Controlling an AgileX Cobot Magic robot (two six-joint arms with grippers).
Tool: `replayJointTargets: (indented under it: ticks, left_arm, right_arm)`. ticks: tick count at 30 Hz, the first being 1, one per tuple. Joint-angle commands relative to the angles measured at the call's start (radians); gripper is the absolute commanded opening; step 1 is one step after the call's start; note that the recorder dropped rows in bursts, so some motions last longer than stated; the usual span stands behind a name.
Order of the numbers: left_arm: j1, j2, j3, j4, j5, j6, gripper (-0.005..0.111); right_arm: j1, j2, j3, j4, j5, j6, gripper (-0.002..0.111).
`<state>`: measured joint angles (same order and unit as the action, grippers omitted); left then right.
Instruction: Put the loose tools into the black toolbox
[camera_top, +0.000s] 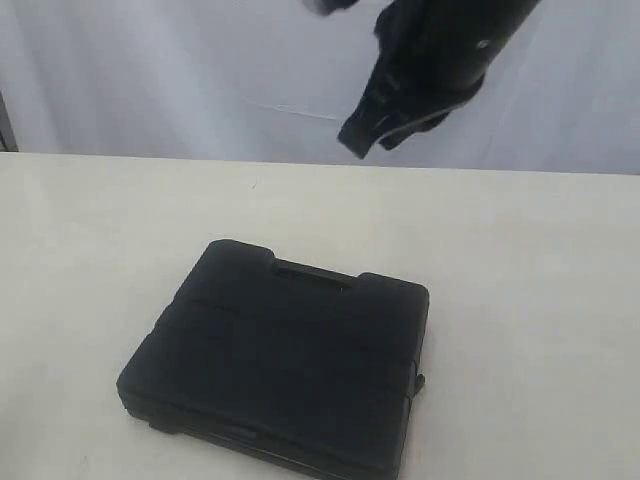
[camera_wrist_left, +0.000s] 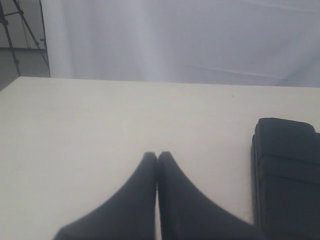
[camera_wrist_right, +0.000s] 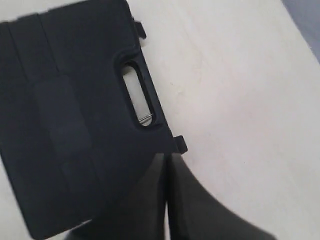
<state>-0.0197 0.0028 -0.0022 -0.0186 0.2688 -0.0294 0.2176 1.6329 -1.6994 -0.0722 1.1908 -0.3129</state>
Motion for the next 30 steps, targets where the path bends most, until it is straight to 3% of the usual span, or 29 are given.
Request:
replayJointTargets:
  ticks: [1,4,6,11,14,17,30]
  left_arm:
    - [-0.002,-0.003,0.002,-0.002,0.0,0.0,0.0]
    - [-0.002,-0.003,0.002,-0.002,0.0,0.0,0.0]
    - [-0.002,-0.003,0.002,-0.002,0.0,0.0,0.0]
    - [-0.002,-0.003,0.002,-0.002,0.0,0.0,0.0]
    - [-0.002,-0.003,0.002,-0.002,0.0,0.0,0.0]
    - [-0.002,-0.003,0.002,-0.002,0.0,0.0,0.0]
    - [-0.002,-0.003,0.002,-0.002,0.0,0.0,0.0]
  right_arm:
    - [0.018,-0.261,0.114,0.087,0.03,0.117,-0.001]
    - [0.066,-0.435,0.234,0.089,0.03,0.24,-0.001]
    - [0.098,-0.531,0.337,0.089,-0.062,0.302,-0.001]
    - [0.145,-0.693,0.607,0.098,-0.537,0.302,-0.001]
    - [0.163,-0.726,0.712,0.157,-0.715,0.302,-0.001]
    - [0.165,-0.735,0.757,0.202,-0.743,0.302,-0.001]
    - [0.156,-0.748,0.784,0.08,-0.74,0.262,-0.001]
